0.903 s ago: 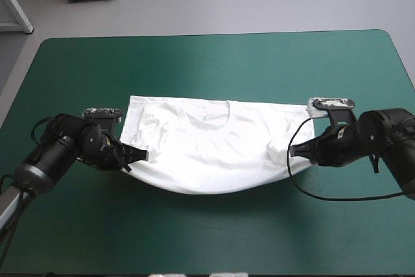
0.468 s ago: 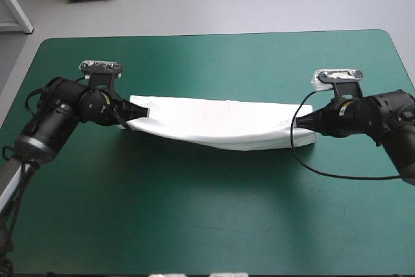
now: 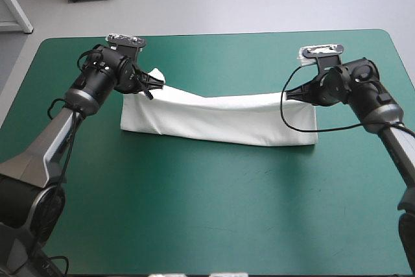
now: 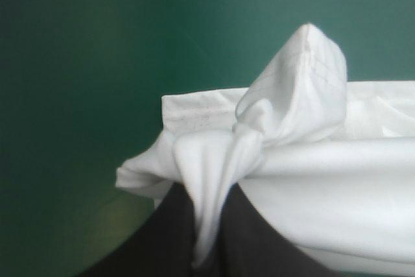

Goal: Fold the cloth

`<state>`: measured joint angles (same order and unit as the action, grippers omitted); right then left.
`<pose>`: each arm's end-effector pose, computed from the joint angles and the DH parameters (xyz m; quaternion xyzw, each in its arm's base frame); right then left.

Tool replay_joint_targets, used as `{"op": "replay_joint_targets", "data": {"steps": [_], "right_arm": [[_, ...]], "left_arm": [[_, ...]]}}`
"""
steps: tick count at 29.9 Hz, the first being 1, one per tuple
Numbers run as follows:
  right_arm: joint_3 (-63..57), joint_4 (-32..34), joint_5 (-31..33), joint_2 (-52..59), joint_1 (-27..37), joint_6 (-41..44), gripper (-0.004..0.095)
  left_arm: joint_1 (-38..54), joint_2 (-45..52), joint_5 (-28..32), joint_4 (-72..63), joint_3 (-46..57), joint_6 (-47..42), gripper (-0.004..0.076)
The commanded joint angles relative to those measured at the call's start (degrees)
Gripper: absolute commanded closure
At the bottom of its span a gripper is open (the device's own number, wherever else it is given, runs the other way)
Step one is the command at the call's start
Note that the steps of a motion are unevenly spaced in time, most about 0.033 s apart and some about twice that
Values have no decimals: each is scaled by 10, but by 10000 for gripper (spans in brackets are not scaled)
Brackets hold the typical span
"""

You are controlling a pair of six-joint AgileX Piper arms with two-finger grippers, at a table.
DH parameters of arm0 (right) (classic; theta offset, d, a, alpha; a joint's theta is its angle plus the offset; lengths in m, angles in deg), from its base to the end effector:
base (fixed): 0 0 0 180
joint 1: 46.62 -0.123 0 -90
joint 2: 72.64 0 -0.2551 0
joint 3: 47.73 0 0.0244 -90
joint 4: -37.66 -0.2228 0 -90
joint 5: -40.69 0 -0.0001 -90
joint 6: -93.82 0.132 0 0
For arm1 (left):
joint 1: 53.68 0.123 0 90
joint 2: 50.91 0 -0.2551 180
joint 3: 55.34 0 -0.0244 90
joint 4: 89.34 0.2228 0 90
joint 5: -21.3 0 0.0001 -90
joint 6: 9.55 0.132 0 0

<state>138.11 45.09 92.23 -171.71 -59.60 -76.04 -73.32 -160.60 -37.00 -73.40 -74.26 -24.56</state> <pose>0.3345 0.0634 0.2797 -0.0466 0.9502 0.0012 0.3080 0.3653 -0.0976 0.2756 0.0773 0.9521 0.0484 0.2917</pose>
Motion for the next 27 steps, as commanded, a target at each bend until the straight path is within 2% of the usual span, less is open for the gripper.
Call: {"op": "replay_joint_targets", "data": {"steps": [1,8,18,21,25,27], "right_arm": [[43,15,-32,-21,1,-1,925],[87,13,-44,-98,8,4,925],[95,-12,-23,-148,30,4,914],[96,-19,-15,-148,30,4,814],[111,-50,21,-148,33,3,540],[123,-66,41,-144,33,-8,434]], "left_arm": [[2,-11,22,21,-38,-4,733],[2,-85,31,29,-62,-6,733],[2,-147,45,31,-79,-6,718],[2,-145,45,27,-85,-6,609],[2,-145,-21,-8,-107,32,351],[2,-145,-49,-10,-120,32,257]]}}
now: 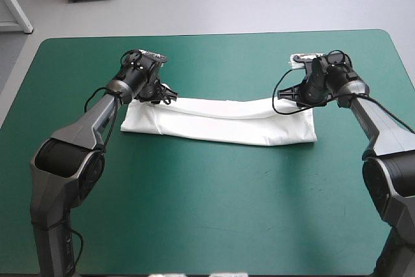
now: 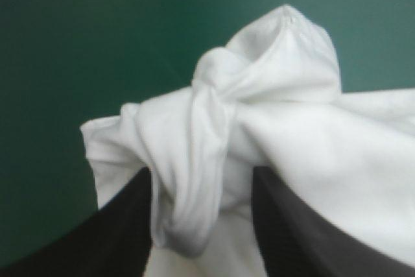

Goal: Fold the cloth

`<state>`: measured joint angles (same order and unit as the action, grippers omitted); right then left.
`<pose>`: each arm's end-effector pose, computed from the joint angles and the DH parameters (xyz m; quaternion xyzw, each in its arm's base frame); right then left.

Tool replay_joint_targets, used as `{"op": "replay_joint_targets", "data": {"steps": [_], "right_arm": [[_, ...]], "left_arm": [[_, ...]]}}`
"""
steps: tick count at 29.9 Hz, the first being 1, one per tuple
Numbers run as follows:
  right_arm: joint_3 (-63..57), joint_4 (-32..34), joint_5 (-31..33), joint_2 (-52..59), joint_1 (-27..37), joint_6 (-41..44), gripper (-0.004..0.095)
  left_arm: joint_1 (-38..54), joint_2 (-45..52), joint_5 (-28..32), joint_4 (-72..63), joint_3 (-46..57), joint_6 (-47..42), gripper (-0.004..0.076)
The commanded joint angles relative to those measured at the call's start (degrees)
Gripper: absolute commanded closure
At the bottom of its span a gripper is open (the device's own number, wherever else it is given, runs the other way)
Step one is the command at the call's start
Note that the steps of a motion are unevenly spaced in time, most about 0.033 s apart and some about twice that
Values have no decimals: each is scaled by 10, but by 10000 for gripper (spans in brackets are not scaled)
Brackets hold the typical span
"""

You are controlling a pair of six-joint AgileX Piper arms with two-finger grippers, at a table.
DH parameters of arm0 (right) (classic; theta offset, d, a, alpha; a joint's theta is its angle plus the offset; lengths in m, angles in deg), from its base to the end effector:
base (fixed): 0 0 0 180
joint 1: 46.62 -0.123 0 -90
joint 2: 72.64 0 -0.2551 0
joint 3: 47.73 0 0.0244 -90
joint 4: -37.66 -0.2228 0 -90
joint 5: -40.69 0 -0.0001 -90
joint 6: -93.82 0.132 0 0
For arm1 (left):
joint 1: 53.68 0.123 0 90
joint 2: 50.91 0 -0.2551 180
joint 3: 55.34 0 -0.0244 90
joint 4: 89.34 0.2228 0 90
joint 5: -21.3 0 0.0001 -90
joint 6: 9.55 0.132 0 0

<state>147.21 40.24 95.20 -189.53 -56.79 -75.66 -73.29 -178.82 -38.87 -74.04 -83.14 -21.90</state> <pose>0.3858 0.0643 0.2073 -0.0061 0.9787 0.0163 0.2043 0.4110 -0.1143 0.1889 0.1072 0.9716 0.0736 0.1976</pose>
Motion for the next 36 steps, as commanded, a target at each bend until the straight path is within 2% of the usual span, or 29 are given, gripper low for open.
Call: {"op": "replay_joint_targets", "data": {"steps": [1,5,7,8,10,12,13,20,24,30,36], "right_arm": [[39,-18,19,35,5,-13,408],[47,-8,28,61,5,-13,427],[47,-3,42,78,8,-16,449],[47,0,50,86,8,-16,454],[47,14,72,100,8,-16,467],[47,15,83,112,8,-16,477],[47,15,88,117,8,-15,482],[47,9,115,151,8,-10,552],[42,9,133,157,8,-10,557],[42,4,142,160,8,-10,557],[42,-52,140,173,54,-17,561]], "left_arm": [[1,38,-39,-3,-39,6,225],[1,54,-43,-4,-56,2,221],[1,68,-52,-6,-56,2,256],[1,76,-58,-15,-56,7,300],[1,89,-66,-45,-56,25,445],[-1,101,-67,-89,-56,49,682],[-3,107,-66,-106,-56,59,725],[-47,116,-52,-196,-56,100,733],[-79,106,-24,-228,-56,104,733],[-123,68,-14,-229,-56,106,733],[-140,21,-3,-250,-56,109,733]]}}
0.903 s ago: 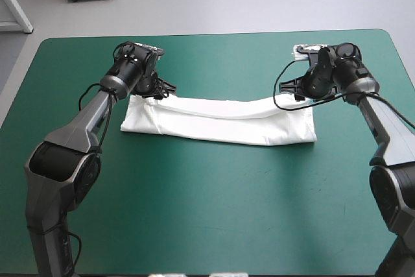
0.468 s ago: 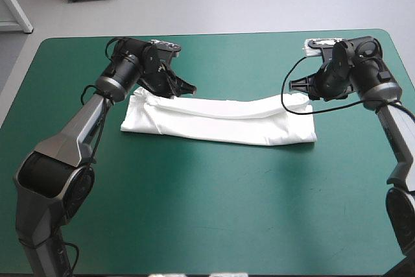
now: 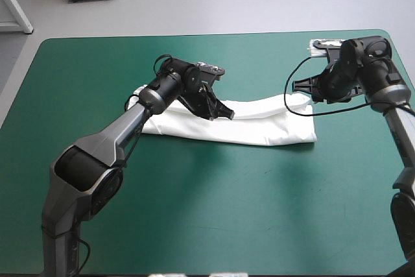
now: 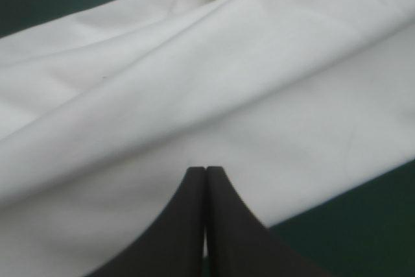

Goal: Fold the cloth

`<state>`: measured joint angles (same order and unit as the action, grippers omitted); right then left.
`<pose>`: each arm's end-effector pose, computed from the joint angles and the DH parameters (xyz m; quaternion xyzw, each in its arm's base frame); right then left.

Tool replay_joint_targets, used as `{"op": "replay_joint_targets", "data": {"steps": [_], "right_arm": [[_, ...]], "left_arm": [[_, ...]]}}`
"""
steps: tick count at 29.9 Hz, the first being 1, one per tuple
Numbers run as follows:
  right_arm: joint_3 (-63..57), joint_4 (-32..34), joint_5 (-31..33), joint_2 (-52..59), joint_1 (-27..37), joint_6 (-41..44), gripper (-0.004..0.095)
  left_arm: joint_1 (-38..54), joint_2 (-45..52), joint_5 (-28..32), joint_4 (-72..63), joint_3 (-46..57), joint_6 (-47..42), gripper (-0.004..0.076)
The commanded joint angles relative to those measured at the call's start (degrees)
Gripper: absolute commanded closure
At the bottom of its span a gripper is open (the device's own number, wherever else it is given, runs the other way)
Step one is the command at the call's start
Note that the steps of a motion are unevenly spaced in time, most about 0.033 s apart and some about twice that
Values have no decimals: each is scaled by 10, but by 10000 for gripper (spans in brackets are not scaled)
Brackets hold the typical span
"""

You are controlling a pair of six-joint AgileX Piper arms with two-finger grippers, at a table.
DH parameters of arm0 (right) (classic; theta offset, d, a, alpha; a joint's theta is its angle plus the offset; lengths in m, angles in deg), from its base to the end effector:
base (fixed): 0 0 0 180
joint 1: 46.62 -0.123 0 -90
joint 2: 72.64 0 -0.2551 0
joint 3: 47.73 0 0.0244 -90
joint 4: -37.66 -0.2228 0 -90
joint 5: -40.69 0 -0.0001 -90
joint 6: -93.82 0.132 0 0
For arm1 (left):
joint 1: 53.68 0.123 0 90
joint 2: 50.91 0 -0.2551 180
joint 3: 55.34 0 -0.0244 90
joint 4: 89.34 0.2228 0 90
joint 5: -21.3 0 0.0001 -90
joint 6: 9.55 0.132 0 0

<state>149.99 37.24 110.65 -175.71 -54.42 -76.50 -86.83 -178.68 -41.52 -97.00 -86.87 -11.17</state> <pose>0.3296 0.0461 0.2939 0.0165 0.9767 0.0361 0.2108 0.3494 -0.2469 0.2024 0.2481 0.9495 -0.1152 0.1539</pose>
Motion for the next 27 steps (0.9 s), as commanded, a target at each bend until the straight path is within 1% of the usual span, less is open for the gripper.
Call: {"op": "replay_joint_targets", "data": {"steps": [1,3,7,9,12,13,14,16,17,19,23,25,27], "right_arm": [[14,-36,-16,36,47,-12,561],[14,-69,-18,37,79,-24,561],[14,-149,-23,37,135,-83,561],[13,-165,-23,37,150,-110,561],[-10,-175,-31,37,174,-114,561],[-24,-188,-32,36,182,-122,561],[-40,-207,-35,36,187,-134,561],[-78,-268,-48,35,194,-176,553],[-93,-288,-57,34,194,-194,534],[-129,-317,-78,28,193,-232,453],[-174,-324,-95,2,188,-250,293],[-181,-325,-91,-16,185,-254,262],[-181,-325,-96,-35,178,-258,262]], "left_arm": [[-5,13,27,-25,-19,9,733],[-5,2,31,-25,-19,10,733],[-5,-16,33,-18,-19,10,733],[-5,-25,33,-17,-18,10,733],[-5,-39,32,-16,-18,10,733],[-5,-42,29,-16,-18,10,733],[-5,-44,28,-16,-18,10,733],[-5,-46,25,-16,-18,10,733],[-5,-46,24,-16,-18,10,733],[-5,-46,22,-16,-18,10,733],[-5,-46,12,-16,-18,10,733],[-5,-46,11,-16,-18,10,733],[-5,-46,11,-17,-18,10,733]]}}
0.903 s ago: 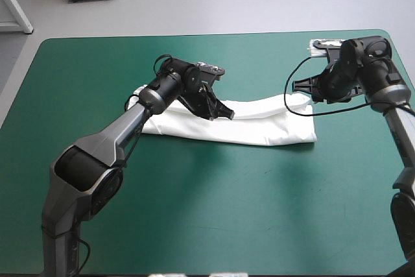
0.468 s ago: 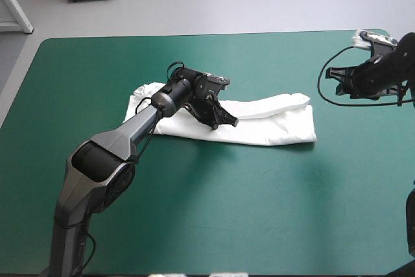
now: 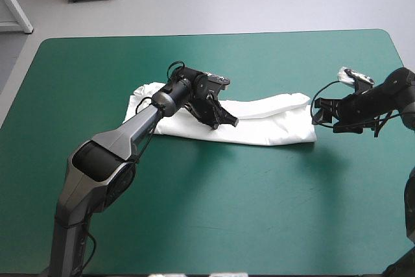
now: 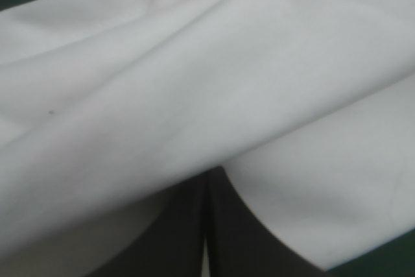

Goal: Fold the cloth

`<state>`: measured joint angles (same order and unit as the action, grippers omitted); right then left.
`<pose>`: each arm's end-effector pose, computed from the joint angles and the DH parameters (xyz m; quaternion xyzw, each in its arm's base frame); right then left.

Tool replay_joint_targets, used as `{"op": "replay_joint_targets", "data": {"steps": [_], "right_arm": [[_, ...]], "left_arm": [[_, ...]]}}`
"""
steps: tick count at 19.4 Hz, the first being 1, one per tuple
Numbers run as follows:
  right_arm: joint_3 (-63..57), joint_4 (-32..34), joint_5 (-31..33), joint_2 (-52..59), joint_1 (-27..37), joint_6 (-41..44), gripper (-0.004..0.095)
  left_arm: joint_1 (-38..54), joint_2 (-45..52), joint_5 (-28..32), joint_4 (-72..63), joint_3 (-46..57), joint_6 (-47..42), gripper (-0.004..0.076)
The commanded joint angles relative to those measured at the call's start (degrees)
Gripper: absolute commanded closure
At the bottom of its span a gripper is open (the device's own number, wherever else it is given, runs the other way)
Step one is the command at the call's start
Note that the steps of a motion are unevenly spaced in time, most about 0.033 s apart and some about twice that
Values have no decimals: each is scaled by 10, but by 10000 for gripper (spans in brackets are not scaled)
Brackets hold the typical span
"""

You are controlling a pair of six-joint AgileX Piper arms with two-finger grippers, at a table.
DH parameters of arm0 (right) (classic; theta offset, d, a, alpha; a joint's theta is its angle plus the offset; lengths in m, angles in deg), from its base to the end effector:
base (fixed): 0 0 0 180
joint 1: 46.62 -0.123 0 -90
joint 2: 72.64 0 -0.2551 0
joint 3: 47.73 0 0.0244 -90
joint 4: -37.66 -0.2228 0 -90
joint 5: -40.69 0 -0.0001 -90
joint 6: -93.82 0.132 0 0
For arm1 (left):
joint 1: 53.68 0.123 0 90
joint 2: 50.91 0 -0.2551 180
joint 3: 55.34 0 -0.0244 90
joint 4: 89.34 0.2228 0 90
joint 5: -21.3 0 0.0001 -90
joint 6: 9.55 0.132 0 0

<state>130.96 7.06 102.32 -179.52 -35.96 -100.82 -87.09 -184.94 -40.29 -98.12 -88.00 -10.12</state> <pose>0.3270 -0.0014 0.2062 0.0709 0.9638 0.2178 0.1366 0.3570 -0.2567 0.1615 0.2538 0.9532 -0.1120 0.1202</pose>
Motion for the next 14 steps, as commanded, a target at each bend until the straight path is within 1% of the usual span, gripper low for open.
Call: {"op": "replay_joint_targets", "data": {"steps": [1,2,5,7,8,9,10,11,12,13,14], "right_arm": [[10,-25,-22,-9,-18,-17,262],[10,-26,-24,-16,-29,-23,262],[11,12,-44,-47,-71,-5,262],[11,5,-62,-60,-77,1,264],[11,2,-62,-62,-77,1,264],[11,0,-59,-71,-77,1,287],[11,-9,-53,-79,-77,1,351],[11,-16,-49,-82,-77,1,439],[11,-17,-47,-83,-77,0,603],[11,-17,-48,-81,-77,-2,745],[11,-20,-47,-81,-77,-16,929]], "left_arm": [[-2,16,0,-7,-6,0,733],[-2,16,0,-7,-6,0,733],[-2,16,-8,-7,-6,0,733],[-2,16,-13,-5,-6,0,733],[-2,16,-13,-5,-6,0,733],[-2,16,-13,-4,-6,0,733],[-2,16,-11,-3,-6,0,733],[-2,16,-10,-2,-6,0,733],[-2,16,-10,-1,-6,0,733],[-2,16,-10,0,-6,0,733],[-2,16,-10,4,-6,0,733]]}}
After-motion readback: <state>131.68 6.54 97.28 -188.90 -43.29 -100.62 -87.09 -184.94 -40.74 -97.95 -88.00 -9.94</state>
